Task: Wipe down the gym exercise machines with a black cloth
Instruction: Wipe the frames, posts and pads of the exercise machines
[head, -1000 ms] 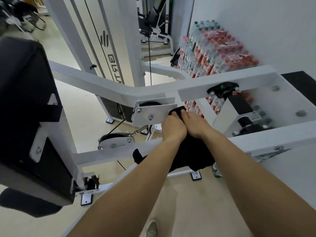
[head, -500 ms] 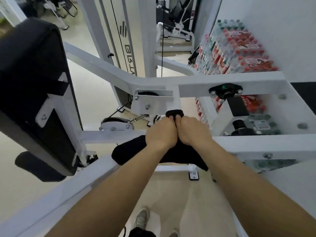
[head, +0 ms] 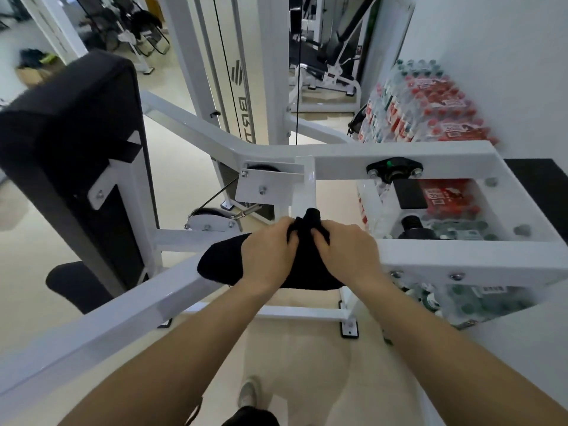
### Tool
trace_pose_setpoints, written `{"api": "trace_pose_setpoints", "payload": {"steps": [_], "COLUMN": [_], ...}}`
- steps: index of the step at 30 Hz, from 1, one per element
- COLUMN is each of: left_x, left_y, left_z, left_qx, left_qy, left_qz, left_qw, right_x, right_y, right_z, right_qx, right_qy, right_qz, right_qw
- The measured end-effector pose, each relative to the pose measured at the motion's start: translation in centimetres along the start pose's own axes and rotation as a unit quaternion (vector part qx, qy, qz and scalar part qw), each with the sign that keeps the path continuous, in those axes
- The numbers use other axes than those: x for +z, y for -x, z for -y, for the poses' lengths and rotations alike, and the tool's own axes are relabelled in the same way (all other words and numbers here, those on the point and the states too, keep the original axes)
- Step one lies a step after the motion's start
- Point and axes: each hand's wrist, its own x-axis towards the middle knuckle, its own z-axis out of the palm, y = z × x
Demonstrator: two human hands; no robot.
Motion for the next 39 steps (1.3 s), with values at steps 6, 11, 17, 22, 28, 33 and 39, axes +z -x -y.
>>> {"api": "trace_pose_setpoints", "payload": {"steps": [6,11,17,22,28,33,39], "left_x": [-0.8,-1.6,0.7,3.8,6.1,6.7,8.3], "left_y": [-4.1,-11.5,-21.2,-26.2,-26.4,-26.7,-26.8], "left_z": [-0.7,-2.9,-4.4,-2.2,-0.6,-2.0,-5.7], "left_qx": [-0.001,-0.022,-0.005,0.03,0.084,0.068,0.031], "left_qy": [0.06,0.148,0.053,-0.147,-0.119,-0.12,-0.13], "left_qz": [-0.035,0.034,0.041,0.078,0.142,0.217,0.211], "left_qw": [0.998,0.988,0.998,0.986,0.979,0.966,0.968], "right_x": [-1.0,-3.7,-5.6,-2.4,1.7,1.3,-0.7], "right_y": [-3.6,-11.0,-21.2,-26.8,-26.7,-26.3,-25.9], "right_z": [-0.7,-2.2,-4.7,-4.7,-5.2,-6.8,-10.5], "right_qx": [0.022,0.015,0.056,0.056,-0.058,-0.111,-0.108], "right_qy": [-0.06,-0.002,0.036,0.077,0.094,0.138,0.131], "right_qz": [-0.049,-0.022,0.009,0.065,0.068,0.085,0.111], "right_qw": [0.997,1.0,0.998,0.993,0.992,0.981,0.979]}}
